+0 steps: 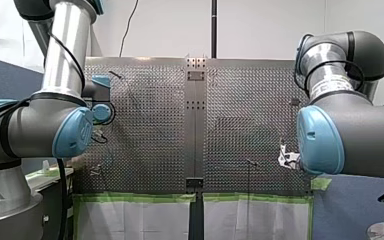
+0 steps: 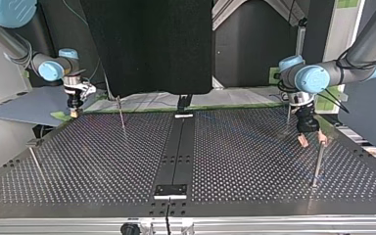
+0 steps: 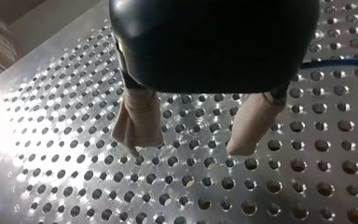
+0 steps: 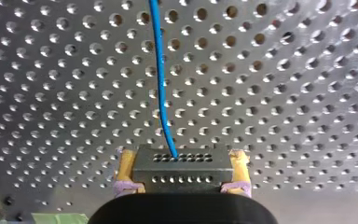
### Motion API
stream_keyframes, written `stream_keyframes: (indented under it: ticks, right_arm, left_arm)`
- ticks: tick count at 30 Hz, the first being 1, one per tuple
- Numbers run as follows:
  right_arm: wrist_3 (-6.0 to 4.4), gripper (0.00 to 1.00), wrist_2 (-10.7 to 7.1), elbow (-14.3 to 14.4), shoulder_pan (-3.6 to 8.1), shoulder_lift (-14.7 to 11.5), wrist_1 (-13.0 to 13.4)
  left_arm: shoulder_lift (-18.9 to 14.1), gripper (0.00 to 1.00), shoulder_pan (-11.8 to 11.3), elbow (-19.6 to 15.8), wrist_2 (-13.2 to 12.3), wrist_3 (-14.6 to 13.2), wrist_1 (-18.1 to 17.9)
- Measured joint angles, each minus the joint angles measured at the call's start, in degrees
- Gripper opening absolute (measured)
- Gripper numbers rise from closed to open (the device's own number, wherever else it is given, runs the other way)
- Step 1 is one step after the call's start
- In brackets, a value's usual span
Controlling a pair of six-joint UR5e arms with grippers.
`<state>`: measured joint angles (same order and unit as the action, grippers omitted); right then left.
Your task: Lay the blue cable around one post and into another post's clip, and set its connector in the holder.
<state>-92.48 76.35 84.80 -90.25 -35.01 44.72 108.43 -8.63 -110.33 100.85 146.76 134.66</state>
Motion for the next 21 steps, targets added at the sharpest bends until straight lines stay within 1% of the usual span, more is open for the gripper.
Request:
stream_keyframes:
  ticks: [3, 5, 7, 10, 13, 19, 21]
  right_arm:
    - [1.3, 0.0, 0.52, 1.1, -0.35, -1.58, -1.56]
    - [1.82, 0.0, 0.97, 2.19, -0.6, -2.79, -2.15]
    - [1.99, 0.0, 1.44, 3.27, -0.85, -3.91, -2.24]
    - [1.85, 0.0, 2.42, 5.2, -1.36, -5.86, -2.38]
    - [1.58, 0.0, 3.31, 6.65, -1.86, -7.8, -3.25]
    - [0.94, 0.0, 4.68, 7.31, -2.88, -11.25, -6.07]
    - [0.87, 0.0, 5.49, 7.32, -3.2, -12.54, -7.3]
  left_arm:
    - [0.02, 1.0, -0.03, 0.02, -0.09, -0.03, -0.06]
    - [0.03, 1.0, -0.03, 0.03, -0.13, -0.06, -0.11]
    - [0.0, 1.0, -0.03, 0.03, -0.15, -0.11, -0.14]
    - [-0.01, 1.0, -0.04, 0.05, -0.17, -0.15, -0.17]
    - [-0.01, 1.0, 0.0, 0.05, -0.16, -0.16, -0.37]
    - [0.0, 1.0, 0.3, 0.04, -0.16, -0.17, -0.63]
    - [0.0, 1.0, 0.35, 0.03, -0.17, -0.18, -0.66]
